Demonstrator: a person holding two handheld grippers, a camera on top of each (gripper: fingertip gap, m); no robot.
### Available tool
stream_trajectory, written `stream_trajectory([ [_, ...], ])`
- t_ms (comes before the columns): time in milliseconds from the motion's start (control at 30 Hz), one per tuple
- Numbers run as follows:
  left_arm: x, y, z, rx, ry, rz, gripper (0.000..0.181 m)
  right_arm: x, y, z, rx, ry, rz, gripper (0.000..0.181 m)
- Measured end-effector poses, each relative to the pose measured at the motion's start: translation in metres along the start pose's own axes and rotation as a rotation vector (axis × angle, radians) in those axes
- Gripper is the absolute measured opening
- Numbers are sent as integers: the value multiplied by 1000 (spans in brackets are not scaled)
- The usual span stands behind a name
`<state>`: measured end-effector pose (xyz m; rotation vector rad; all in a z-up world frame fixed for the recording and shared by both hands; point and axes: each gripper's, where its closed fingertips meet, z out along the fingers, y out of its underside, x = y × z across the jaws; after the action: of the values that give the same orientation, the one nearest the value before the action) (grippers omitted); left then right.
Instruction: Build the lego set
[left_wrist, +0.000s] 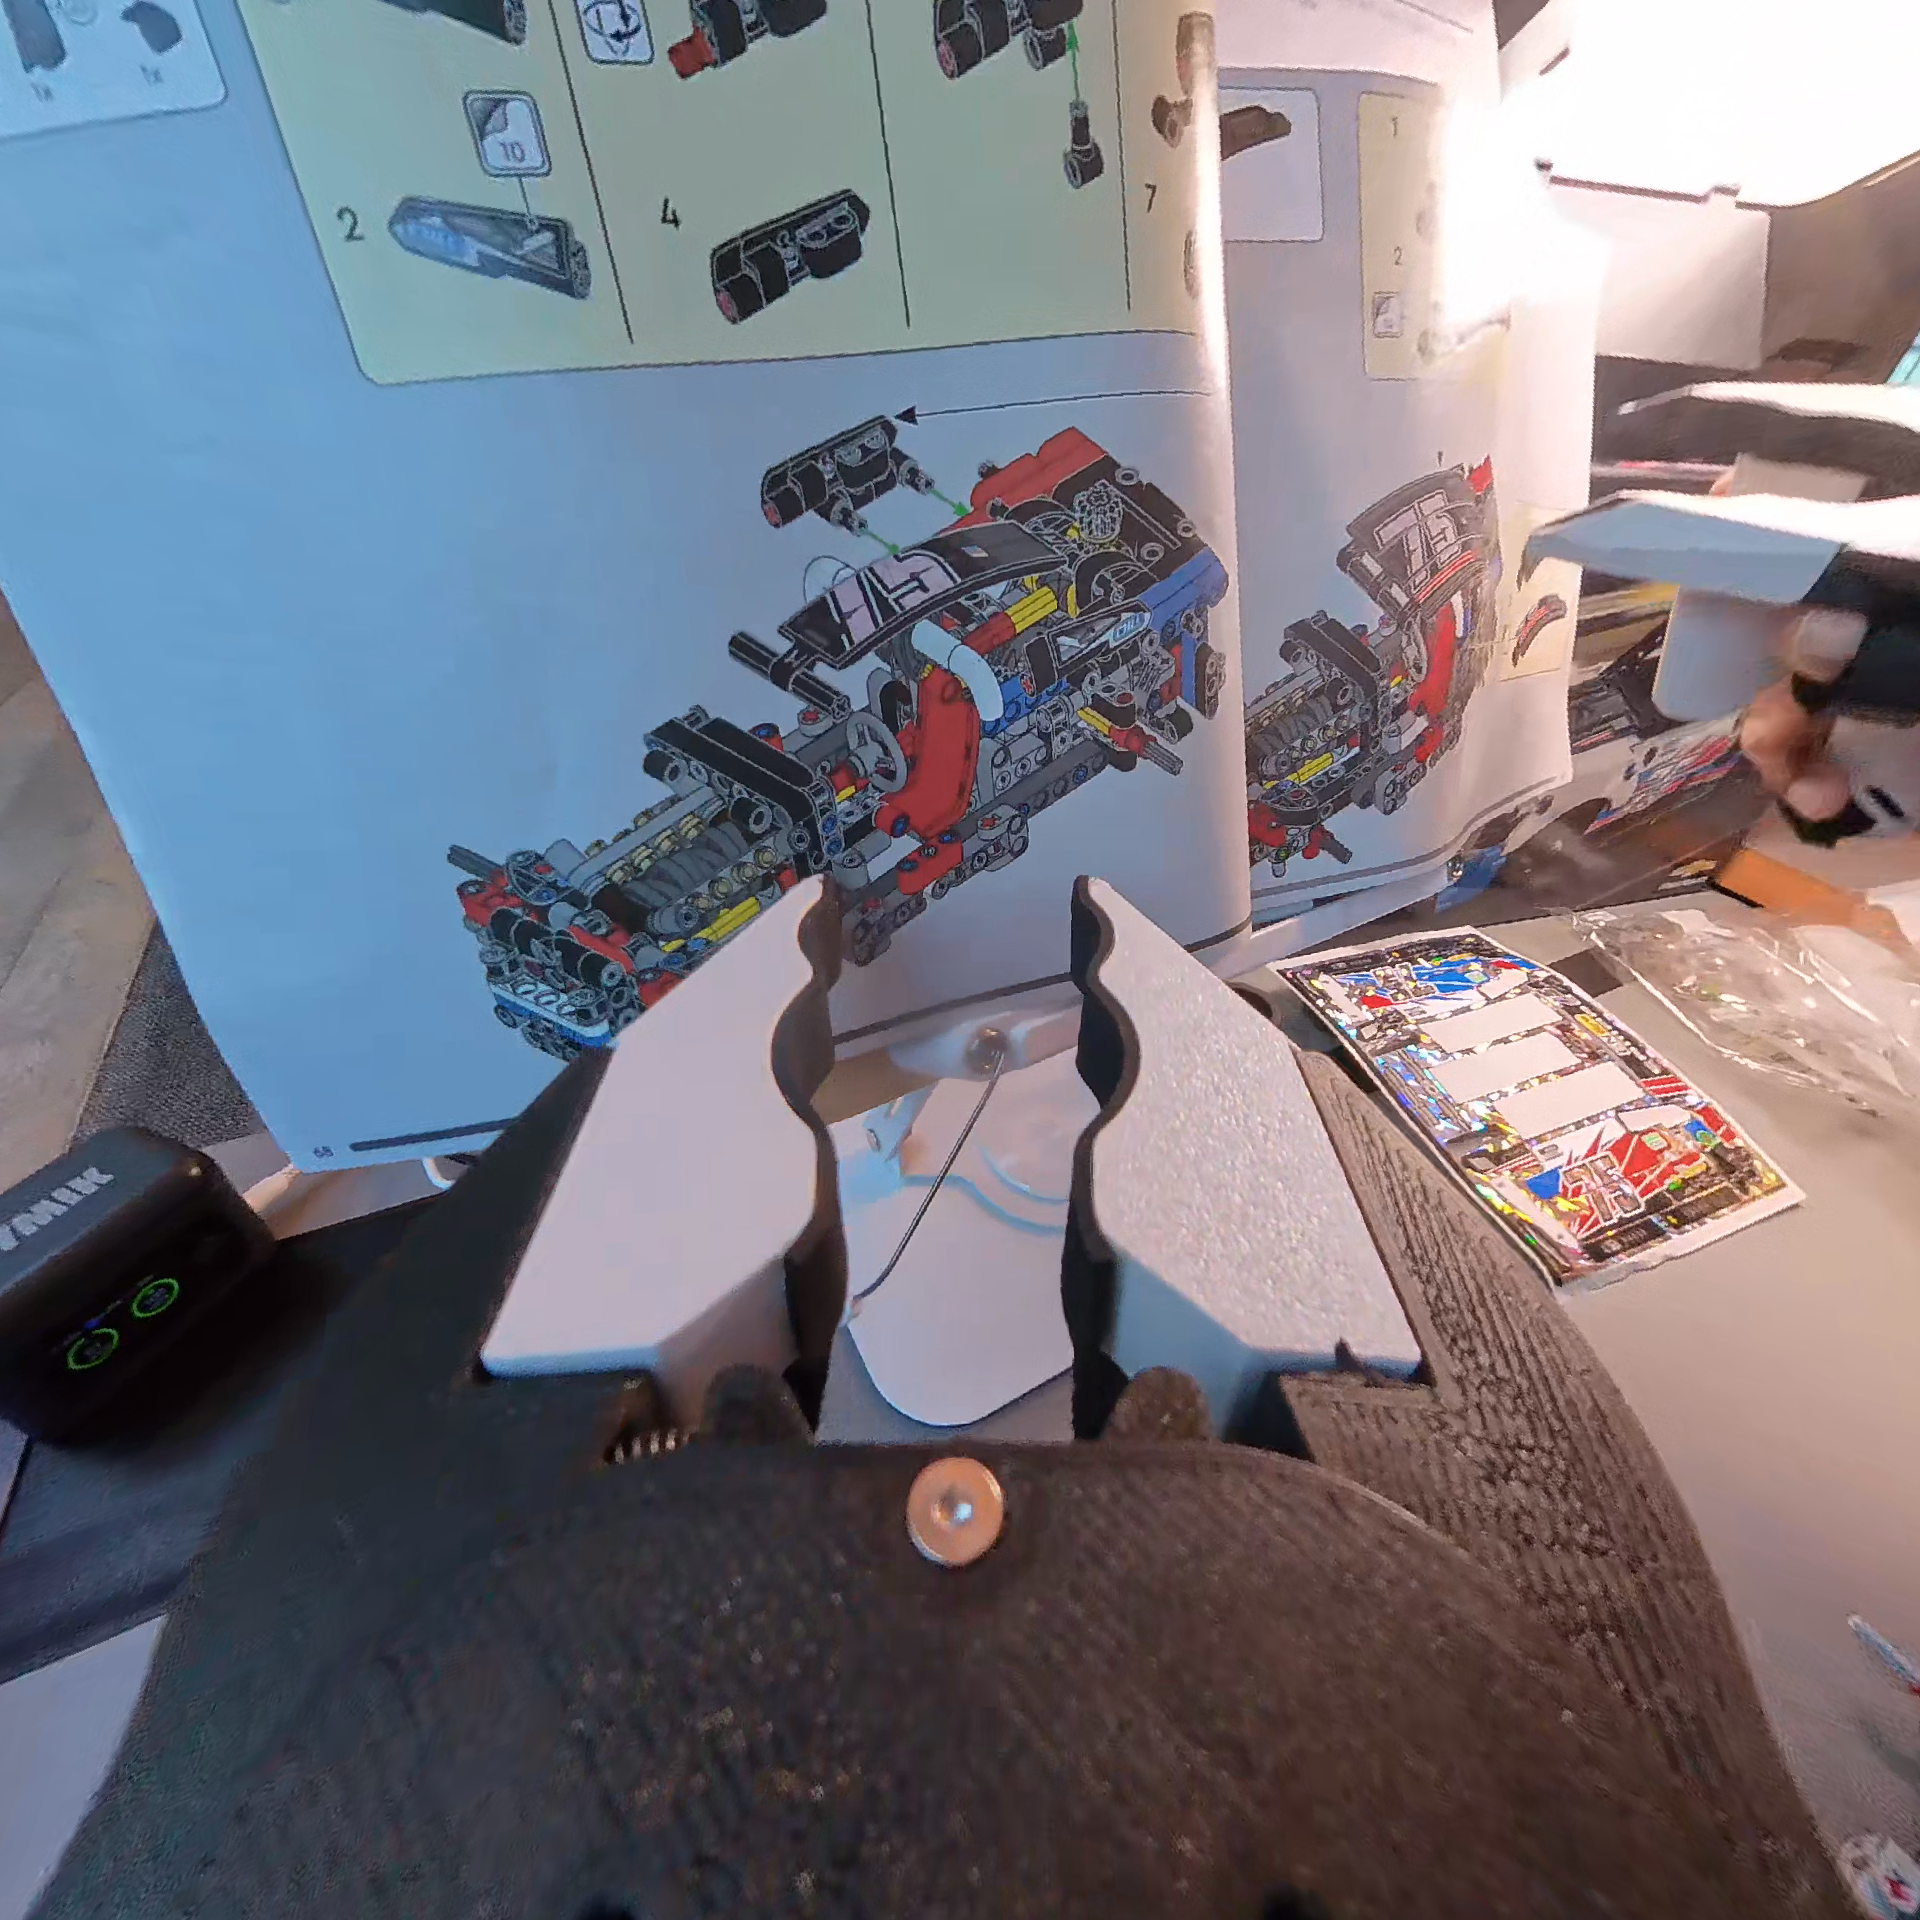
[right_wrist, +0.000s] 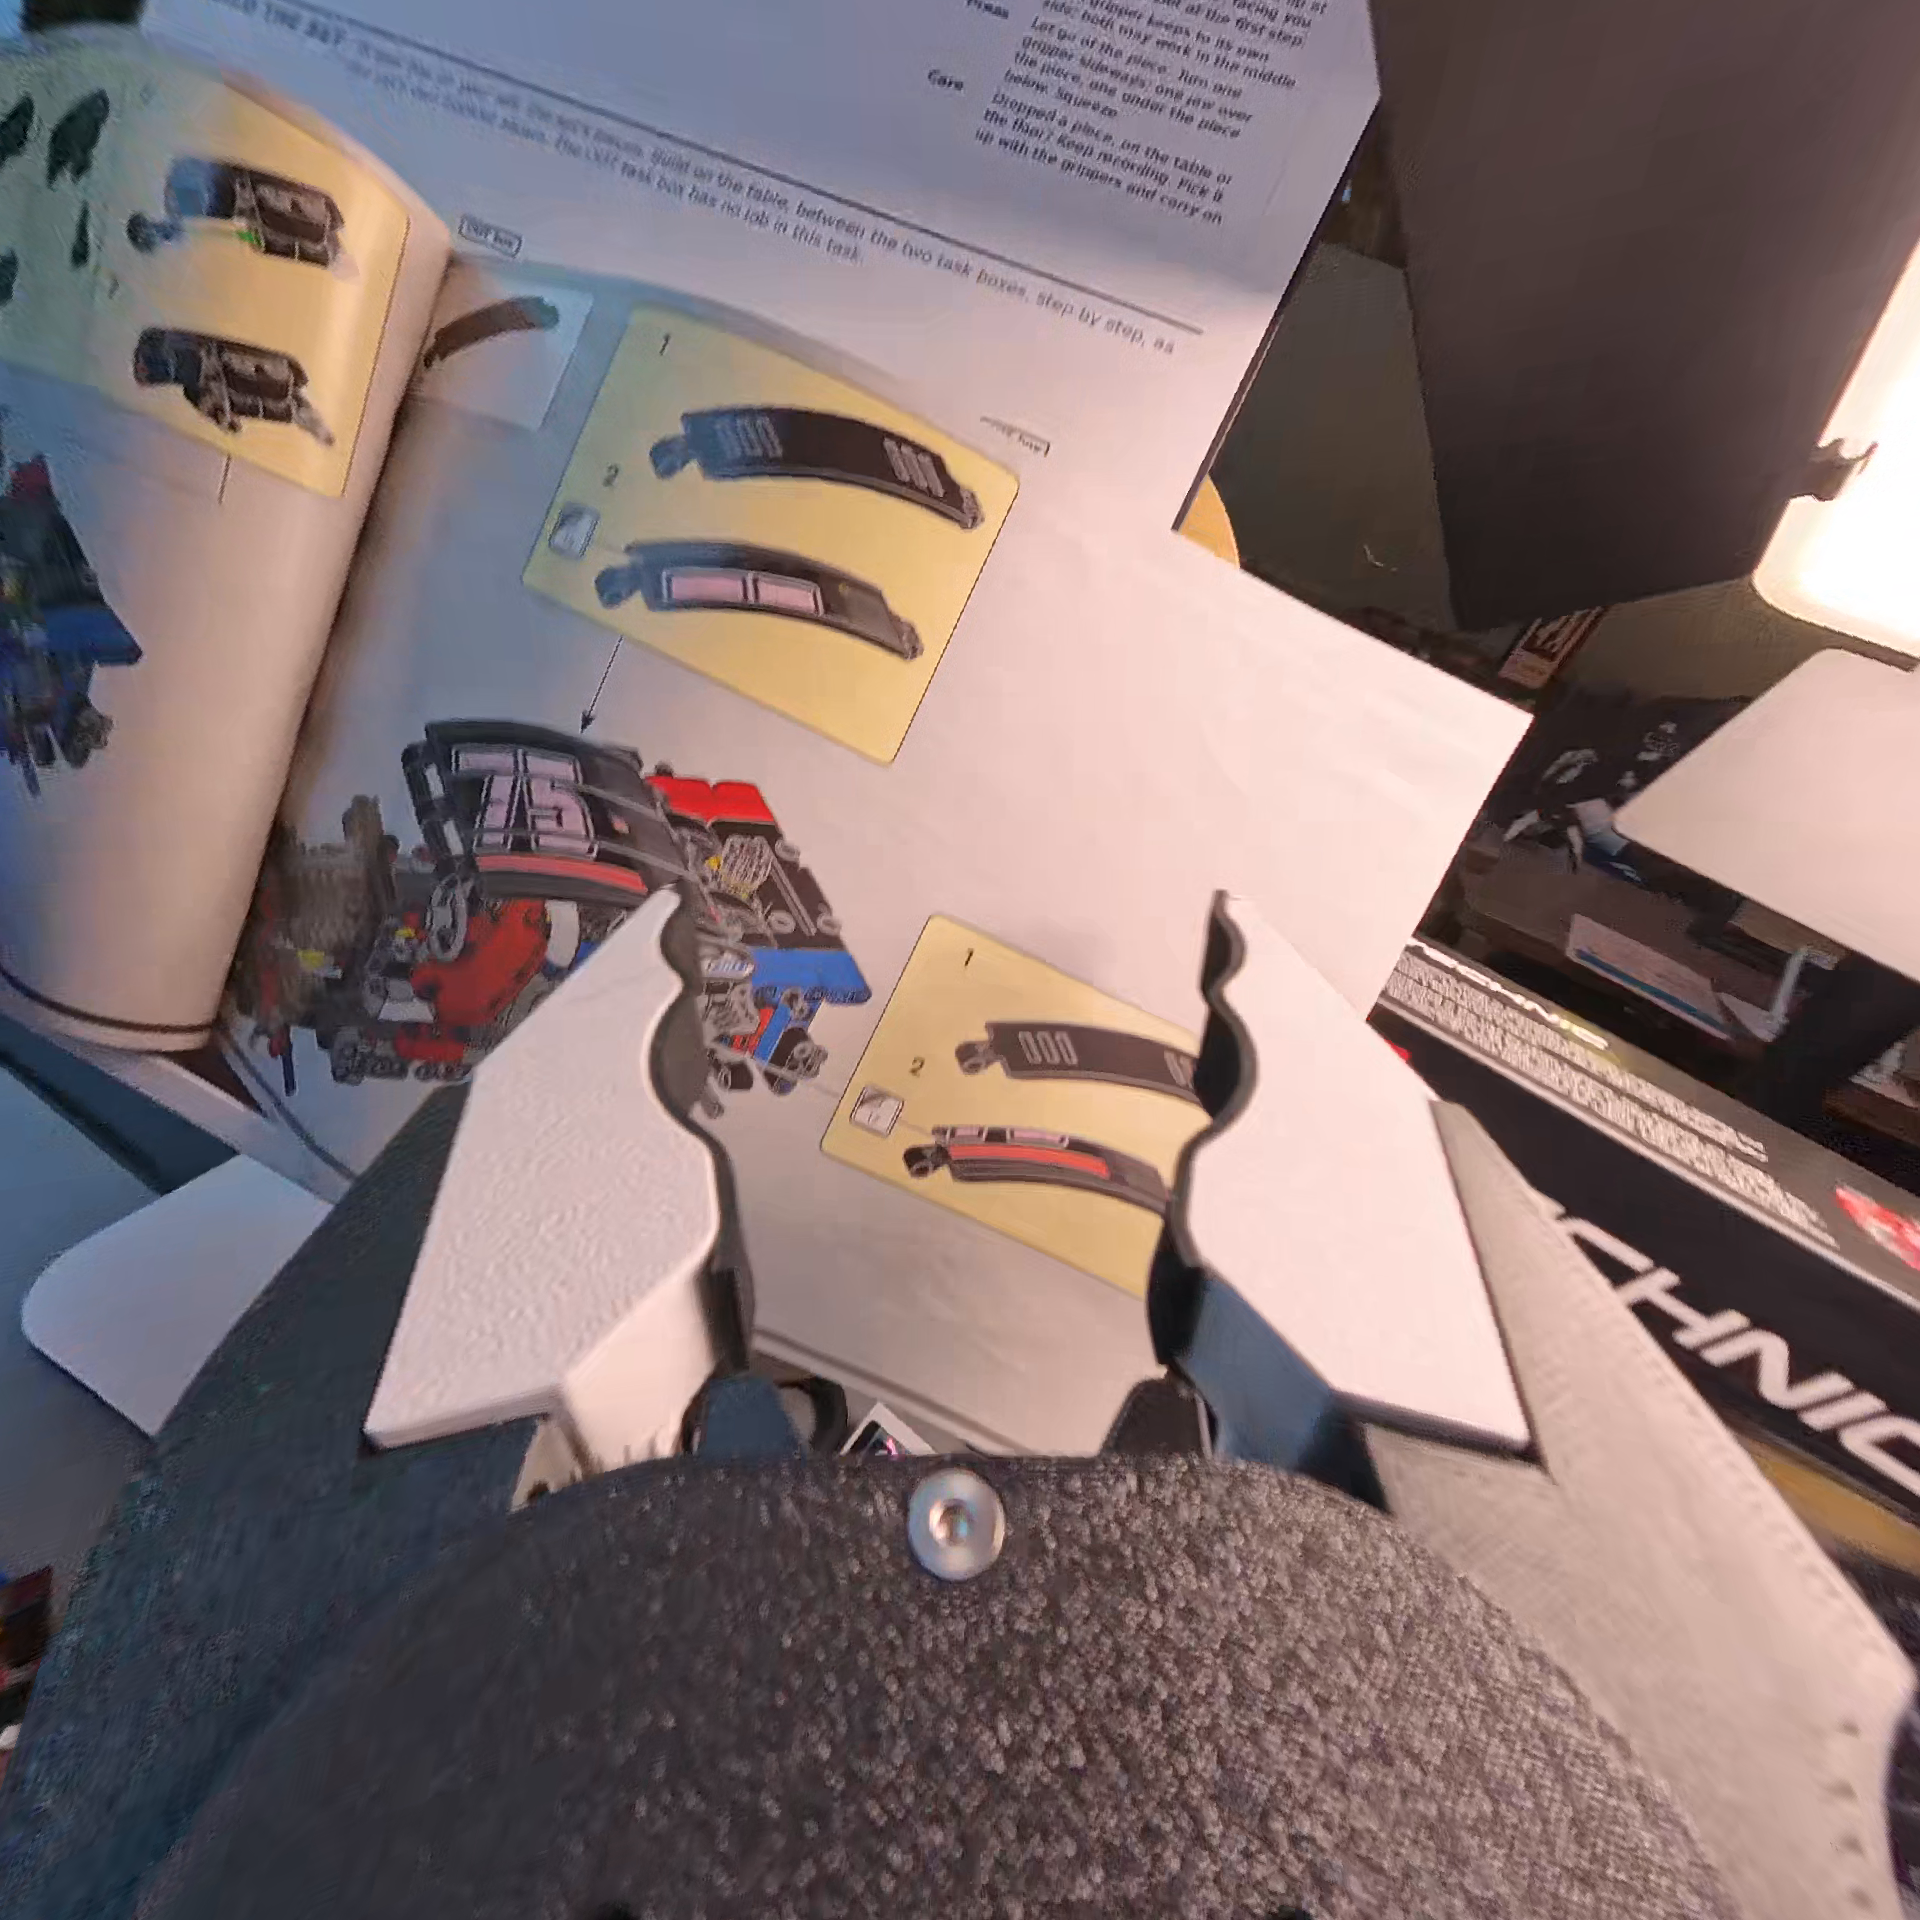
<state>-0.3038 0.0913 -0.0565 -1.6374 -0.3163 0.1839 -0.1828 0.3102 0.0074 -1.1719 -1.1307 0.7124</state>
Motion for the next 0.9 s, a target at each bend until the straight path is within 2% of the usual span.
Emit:
stream_trajectory([
  [100,-1,0,4,-16,-15,40,44,15,-9,21,-64,-32,10,126],
  [167,-3,2,6,-30,-36,87,44,14,-5,33,-121,-84,36,130],
  [267,-3,6,8,-43,-50,147,44,7,-4,34,-136,-94,-5,114],
  [333,-1,8,8,-45,-49,171,44,5,-8,27,-101,-59,-49,90],
  [400,0,8,8,-44,-52,190,43,-4,-7,21,-84,-69,-90,55],
  [533,15,-1,3,-9,-13,174,44,-9,-8,7,-56,-20,-181,27],
  [600,31,-9,-3,16,38,167,45,-15,-10,-5,-33,-18,-206,27],
  [667,53,-20,-10,40,124,145,48,-22,1,-20,-56,-51,-212,40],
  [800,100,-41,-26,67,313,109,48,-42,41,-55,-79,-228,-120,25],
  [900,134,-47,-25,40,459,22,51,-73,40,-76,-24,-385,6,18],
])
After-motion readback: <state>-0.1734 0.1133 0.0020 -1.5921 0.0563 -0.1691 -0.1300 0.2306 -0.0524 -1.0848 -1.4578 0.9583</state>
